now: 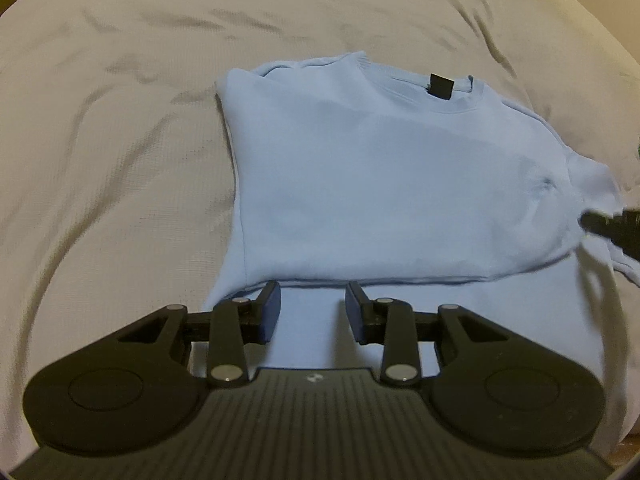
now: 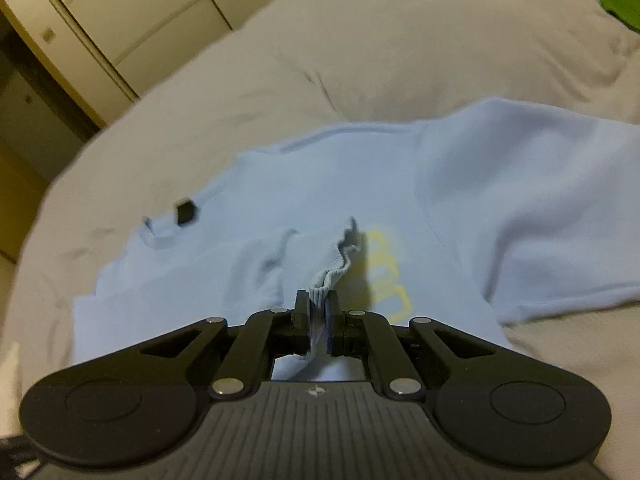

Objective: Fold clothes

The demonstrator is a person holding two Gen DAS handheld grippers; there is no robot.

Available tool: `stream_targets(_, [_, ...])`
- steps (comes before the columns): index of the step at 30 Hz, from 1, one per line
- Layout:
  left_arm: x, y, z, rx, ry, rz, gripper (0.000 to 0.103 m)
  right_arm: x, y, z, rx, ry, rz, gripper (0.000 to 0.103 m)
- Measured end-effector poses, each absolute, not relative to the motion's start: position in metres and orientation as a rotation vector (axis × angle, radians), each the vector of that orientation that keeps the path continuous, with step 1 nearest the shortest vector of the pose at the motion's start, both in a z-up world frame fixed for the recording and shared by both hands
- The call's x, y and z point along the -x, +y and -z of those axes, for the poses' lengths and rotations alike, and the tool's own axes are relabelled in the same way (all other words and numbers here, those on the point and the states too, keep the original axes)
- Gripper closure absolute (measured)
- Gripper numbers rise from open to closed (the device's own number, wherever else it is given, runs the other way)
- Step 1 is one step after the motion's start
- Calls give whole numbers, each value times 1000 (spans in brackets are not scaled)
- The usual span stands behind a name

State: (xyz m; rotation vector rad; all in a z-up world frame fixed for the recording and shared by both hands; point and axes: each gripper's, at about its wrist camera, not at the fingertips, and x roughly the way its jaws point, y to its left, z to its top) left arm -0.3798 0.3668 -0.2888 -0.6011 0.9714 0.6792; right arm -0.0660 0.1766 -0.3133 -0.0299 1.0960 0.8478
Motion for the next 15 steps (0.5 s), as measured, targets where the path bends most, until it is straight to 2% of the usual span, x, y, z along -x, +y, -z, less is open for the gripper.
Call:
stream_targets(5, [366,362,286,555,985,-674,73,56,176,330,66,1139,-746,87])
stream_targets(7, [360,358,284,534,987,-666,73,60,182,322,113,1097,-724,82])
stream_targets(10, [347,351,285,516,991,-653,73,66,178,311,142,1049,-762,81])
stream_targets(14, [319,336,296,494,1032,-639,73,63,171,323,197,1136,-823,84])
stream_targets(15, [310,333,298,489,1043,-637,73,60,166,327,213,1169,-797,90])
